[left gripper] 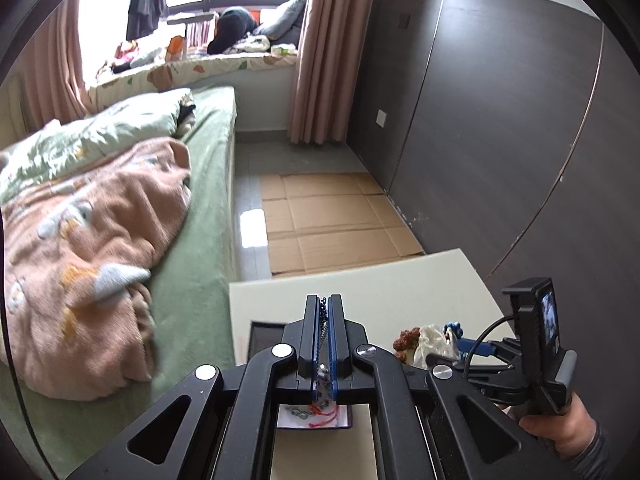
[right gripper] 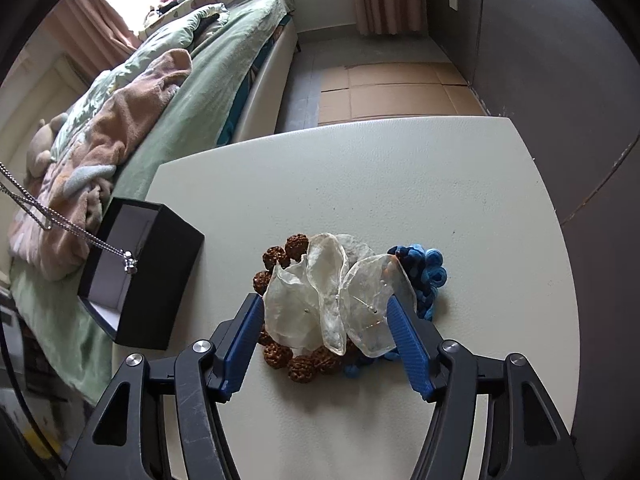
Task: Organize jewelry
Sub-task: 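Lower the chain into the box and open the left gripper while the right gripper grasps the white lace item, then carry the white lace item over the black box and open the right gripper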
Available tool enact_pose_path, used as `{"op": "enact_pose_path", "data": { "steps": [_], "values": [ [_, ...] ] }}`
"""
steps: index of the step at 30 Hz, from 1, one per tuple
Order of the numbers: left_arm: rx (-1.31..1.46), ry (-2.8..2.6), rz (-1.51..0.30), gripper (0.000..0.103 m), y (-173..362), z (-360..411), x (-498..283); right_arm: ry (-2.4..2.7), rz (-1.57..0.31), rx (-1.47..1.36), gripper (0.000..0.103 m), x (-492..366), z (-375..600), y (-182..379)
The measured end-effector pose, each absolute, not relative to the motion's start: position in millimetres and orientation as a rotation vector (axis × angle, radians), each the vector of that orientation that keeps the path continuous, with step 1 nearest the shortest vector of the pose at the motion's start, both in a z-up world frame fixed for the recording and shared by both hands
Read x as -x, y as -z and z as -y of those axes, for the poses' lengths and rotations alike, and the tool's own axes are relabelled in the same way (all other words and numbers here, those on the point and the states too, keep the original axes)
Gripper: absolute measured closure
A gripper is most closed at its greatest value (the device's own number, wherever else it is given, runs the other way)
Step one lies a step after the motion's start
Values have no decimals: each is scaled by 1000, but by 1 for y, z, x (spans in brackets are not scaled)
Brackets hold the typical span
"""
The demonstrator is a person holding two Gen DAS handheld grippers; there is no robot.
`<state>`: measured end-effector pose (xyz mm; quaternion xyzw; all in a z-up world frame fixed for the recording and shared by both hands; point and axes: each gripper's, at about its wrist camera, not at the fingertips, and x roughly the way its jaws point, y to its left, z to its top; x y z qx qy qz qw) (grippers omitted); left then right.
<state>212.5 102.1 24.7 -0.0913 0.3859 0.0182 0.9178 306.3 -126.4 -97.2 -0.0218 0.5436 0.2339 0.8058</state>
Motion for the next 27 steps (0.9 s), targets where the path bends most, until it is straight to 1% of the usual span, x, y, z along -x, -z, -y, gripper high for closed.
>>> {"op": "enact_pose_path", "data": {
  "steps": [1,2,7,10,11,12,13,14,15,27],
  "values": [
    [202,-36,-805,100,-17,-102,-214,-504,-1163,45,72,-306,127,97],
    [224,-37,-815,100,-8,-102,-215,-506,-1171,42,99,-307,127,98],
    [365,-15,-880,99,33,-116,-221,-506,-1100,-12,100,-304,135,82],
    [371,-37,-910,98,46,-120,-223,-529,-1054,-62,100,-299,136,64],
    [378,-33,-926,90,47,-121,-225,-542,-1035,-77,100,-297,135,59],
    [399,-18,-923,71,46,-122,-225,-556,-1016,-89,100,-294,134,53],
    [416,-4,-910,55,44,-122,-224,-569,-997,-102,100,-291,134,47],
    [424,4,-891,23,41,-123,-222,-582,-976,-114,100,-289,133,41],
    [425,4,-868,10,38,-123,-219,-595,-953,-121,100,-286,132,35],
    [477,-88,-778,10,27,-164,-201,-754,-769,-242,100,-263,102,-19]
  ]
}}
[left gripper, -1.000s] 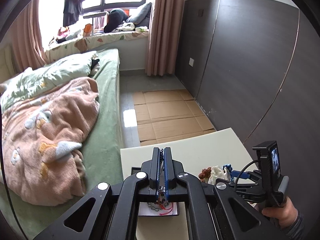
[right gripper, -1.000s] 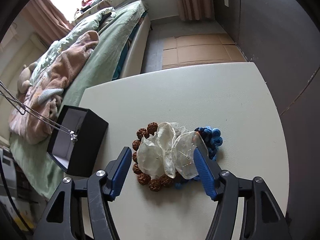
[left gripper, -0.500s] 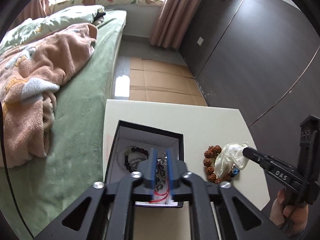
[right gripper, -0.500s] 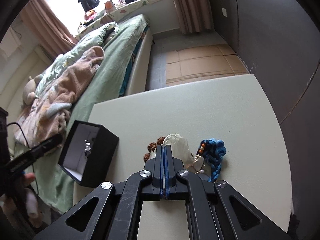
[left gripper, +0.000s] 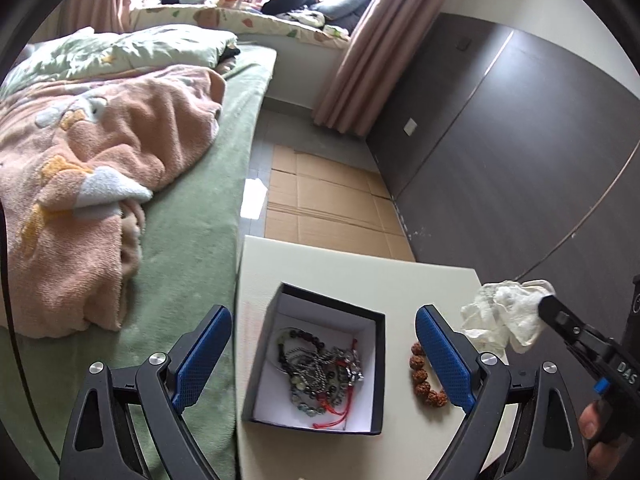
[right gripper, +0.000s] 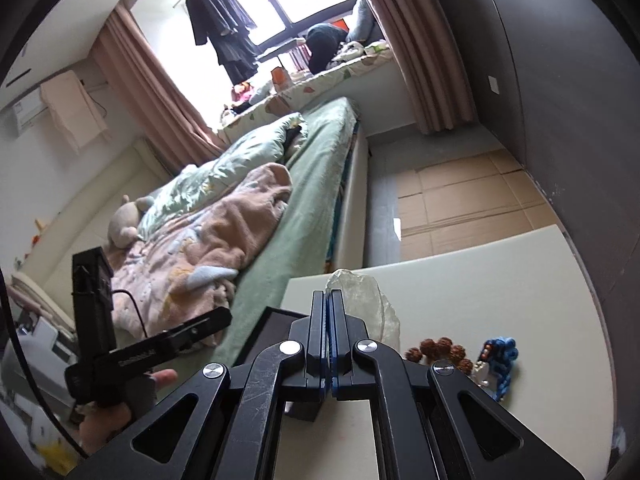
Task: Organize jewelry
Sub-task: 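Carry the white lace item over the black box and open the right gripper, then close the left gripper on the brown bead bracelet while the right gripper grasps the butterfly charm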
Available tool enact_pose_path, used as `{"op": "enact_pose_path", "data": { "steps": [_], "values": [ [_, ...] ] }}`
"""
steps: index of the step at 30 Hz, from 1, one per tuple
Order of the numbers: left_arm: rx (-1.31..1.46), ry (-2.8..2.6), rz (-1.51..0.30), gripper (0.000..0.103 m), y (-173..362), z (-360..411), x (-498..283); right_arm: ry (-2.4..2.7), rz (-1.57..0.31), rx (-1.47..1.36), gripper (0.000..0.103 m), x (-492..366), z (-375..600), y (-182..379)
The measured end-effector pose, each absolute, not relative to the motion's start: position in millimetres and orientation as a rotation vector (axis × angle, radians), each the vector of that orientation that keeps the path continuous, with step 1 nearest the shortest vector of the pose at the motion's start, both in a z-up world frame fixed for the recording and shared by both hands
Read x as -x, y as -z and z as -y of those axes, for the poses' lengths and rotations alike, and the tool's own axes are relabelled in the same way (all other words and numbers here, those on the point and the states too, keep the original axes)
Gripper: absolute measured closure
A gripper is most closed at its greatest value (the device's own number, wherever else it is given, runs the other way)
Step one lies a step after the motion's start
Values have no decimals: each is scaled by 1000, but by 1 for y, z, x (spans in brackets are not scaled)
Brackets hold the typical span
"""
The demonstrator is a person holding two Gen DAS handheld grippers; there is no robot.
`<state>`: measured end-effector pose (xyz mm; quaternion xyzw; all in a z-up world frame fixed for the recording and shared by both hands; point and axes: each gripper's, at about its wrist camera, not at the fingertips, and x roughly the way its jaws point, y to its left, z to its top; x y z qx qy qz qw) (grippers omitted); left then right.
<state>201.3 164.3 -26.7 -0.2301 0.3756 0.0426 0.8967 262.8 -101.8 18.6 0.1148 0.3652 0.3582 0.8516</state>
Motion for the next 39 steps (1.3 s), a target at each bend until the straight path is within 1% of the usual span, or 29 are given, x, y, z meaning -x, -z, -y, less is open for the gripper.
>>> {"op": "enact_pose_path", "data": {
  "steps": [4,8,9,10,11,12,13,16,17,18,20,25,34,37,39],
  "values": [
    [477,-119,-760,10,25,-176,-197,-840,-746,-283,100,-256,78,-25],
    [523,-125,-751,10,25,-188,-193,-883,-774,-263,99,-251,47,-13],
    [521,-143,-753,10,26,-190,-191,-889,-800,-240,90,-252,37,-7],
    [517,-158,-756,10,27,-191,-192,-898,-856,-223,78,-256,28,2],
    [513,-172,-760,10,28,-192,-191,-896,-914,-221,45,-260,23,12],
    [512,-177,-763,10,28,-192,-191,-889,-961,-232,26,-263,21,21],
    [512,-174,-764,10,28,-192,-191,-874,-994,-244,23,-266,22,29],
    [495,-164,-761,10,27,-186,-190,-816,-1024,-254,23,-270,37,38],
    [485,-162,-760,10,26,-183,-190,-802,-1018,-263,21,-270,44,38],
    [475,-158,-760,10,26,-179,-190,-782,-1011,-274,13,-271,54,37],
    [465,-148,-760,10,25,-172,-190,-745,-998,-285,5,-272,72,35],
    [432,-107,-769,10,26,-148,-194,-657,-994,-330,5,-273,120,34],
    [375,-12,-766,10,26,-97,-202,-518,-1018,-338,5,-273,178,38],
    [347,9,-771,16,27,-79,-206,-469,-1013,-334,5,-273,192,41],
    [326,24,-783,22,29,-67,-209,-436,-1020,-338,5,-276,203,45]
  ]
}}
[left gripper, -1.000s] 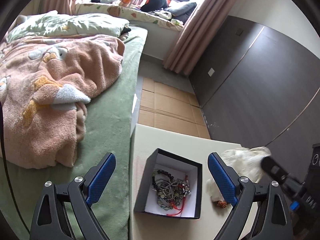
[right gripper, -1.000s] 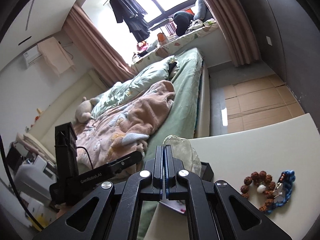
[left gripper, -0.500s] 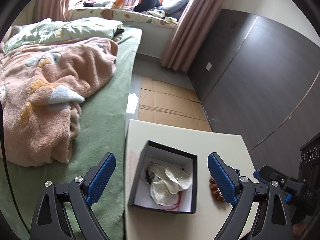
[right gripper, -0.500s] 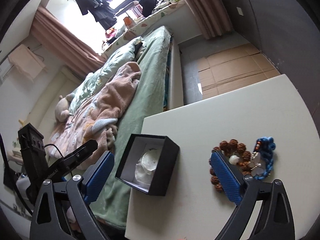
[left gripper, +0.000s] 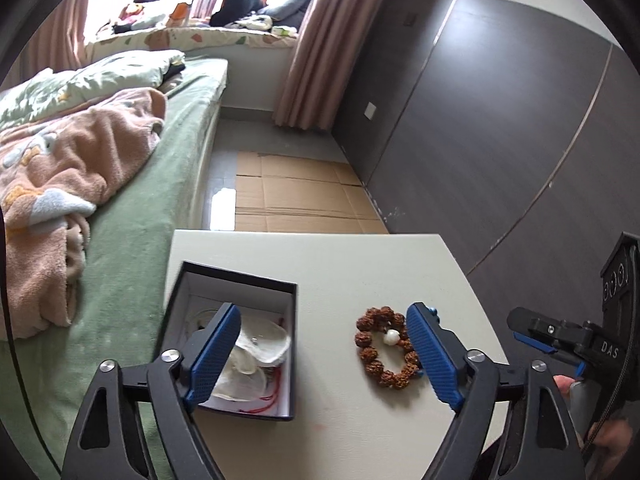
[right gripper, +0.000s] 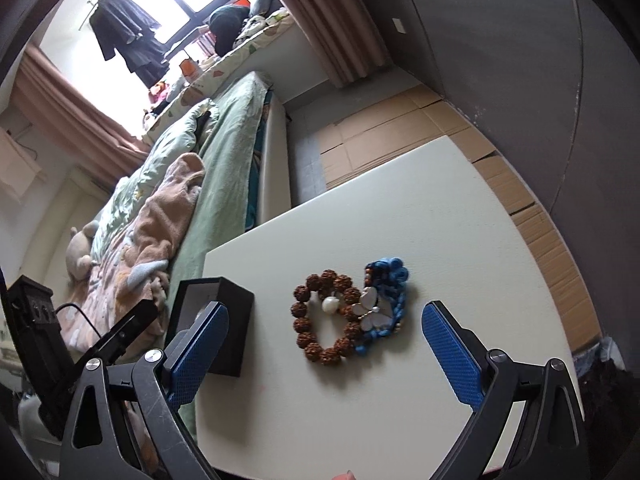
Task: Organize jewelry
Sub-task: 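Close the left gripper on the brown bead bracelet while the right gripper grasps the butterfly charm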
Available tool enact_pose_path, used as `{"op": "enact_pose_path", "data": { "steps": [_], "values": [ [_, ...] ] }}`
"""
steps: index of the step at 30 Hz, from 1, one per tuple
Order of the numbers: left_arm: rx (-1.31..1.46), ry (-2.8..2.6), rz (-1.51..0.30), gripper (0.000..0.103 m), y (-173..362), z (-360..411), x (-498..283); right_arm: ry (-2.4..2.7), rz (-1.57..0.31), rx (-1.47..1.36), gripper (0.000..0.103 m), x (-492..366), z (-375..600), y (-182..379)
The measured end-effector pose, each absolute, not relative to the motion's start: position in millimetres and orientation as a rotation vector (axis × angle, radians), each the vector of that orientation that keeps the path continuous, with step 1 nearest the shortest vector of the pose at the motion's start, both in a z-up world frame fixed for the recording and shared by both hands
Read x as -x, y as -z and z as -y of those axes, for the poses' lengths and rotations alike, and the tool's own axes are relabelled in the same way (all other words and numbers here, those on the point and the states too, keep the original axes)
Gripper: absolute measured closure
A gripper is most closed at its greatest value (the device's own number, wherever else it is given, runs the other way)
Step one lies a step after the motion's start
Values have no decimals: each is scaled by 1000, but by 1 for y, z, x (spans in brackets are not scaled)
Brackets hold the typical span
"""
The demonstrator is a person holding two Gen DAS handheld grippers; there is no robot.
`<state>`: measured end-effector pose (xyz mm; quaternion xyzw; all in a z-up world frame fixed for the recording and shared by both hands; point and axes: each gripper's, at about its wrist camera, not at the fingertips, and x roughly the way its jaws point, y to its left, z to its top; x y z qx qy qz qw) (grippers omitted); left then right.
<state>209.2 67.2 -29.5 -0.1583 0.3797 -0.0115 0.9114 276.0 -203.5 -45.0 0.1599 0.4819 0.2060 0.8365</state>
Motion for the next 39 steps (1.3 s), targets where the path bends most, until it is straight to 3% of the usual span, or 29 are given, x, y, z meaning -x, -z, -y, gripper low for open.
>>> {"op": "enact_pose_path", "data": {
  "steps": [5,6,12,18,37,38,39],
  "values": [
    [281,69,-843,36,43,-40,-221,-401,-1057,-373,9,-286,223,56],
    [272,75,-855,39,46,-35,-224,-408,-1062,-378,17,-288,225,57],
    [219,83,-920,54,68,-13,-238,-505,-1157,-409,46,-303,217,79],
    [227,61,-940,68,79,-16,-246,-562,-1230,-383,50,-314,198,101],
    [266,5,-943,68,84,-40,-260,-591,-1283,-194,50,-335,159,134],
    [268,5,-945,68,84,-40,-260,-587,-1281,-182,56,-334,158,134],
    [270,6,-946,68,85,-40,-261,-588,-1283,-176,71,-333,157,134]
  ]
}}
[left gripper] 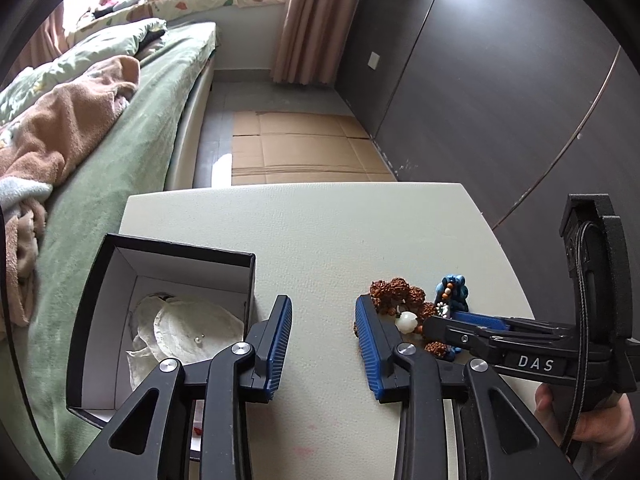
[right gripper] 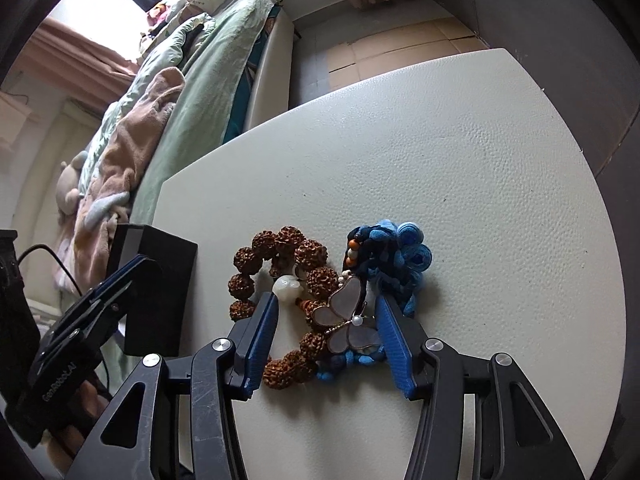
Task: Organize jewelry
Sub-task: 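Close the left gripper on the brown bead bracelet while the right gripper grasps the butterfly charm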
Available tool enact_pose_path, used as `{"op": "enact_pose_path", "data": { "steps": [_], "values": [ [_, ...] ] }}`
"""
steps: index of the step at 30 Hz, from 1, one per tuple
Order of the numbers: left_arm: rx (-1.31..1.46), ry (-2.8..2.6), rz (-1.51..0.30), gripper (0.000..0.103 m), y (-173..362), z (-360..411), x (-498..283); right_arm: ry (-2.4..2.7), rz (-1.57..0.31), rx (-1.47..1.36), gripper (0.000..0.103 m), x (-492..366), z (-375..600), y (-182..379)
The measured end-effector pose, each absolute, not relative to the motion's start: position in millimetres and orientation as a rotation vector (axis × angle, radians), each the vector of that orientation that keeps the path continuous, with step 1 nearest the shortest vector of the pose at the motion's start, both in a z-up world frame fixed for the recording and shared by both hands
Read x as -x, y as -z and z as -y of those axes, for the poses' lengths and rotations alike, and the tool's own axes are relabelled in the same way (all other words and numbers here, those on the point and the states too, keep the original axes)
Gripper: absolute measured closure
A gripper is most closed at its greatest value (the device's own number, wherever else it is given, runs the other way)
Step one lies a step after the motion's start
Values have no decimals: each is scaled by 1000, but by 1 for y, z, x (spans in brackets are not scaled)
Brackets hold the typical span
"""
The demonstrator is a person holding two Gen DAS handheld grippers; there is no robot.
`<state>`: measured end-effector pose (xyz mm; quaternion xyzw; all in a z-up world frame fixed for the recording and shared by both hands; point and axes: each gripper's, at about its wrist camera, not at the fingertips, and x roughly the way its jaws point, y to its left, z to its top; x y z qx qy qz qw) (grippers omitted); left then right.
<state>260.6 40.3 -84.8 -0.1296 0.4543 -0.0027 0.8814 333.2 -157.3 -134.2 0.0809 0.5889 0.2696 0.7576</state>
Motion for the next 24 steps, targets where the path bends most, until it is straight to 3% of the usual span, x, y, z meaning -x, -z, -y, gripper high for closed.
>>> {"op": "enact_pose_path", "data": {
  "steps": [24],
  "values": [
    [169,64,-1077,68,116,8,-272,-553,-1174,-392,71,-333,218,90]
  ]
}}
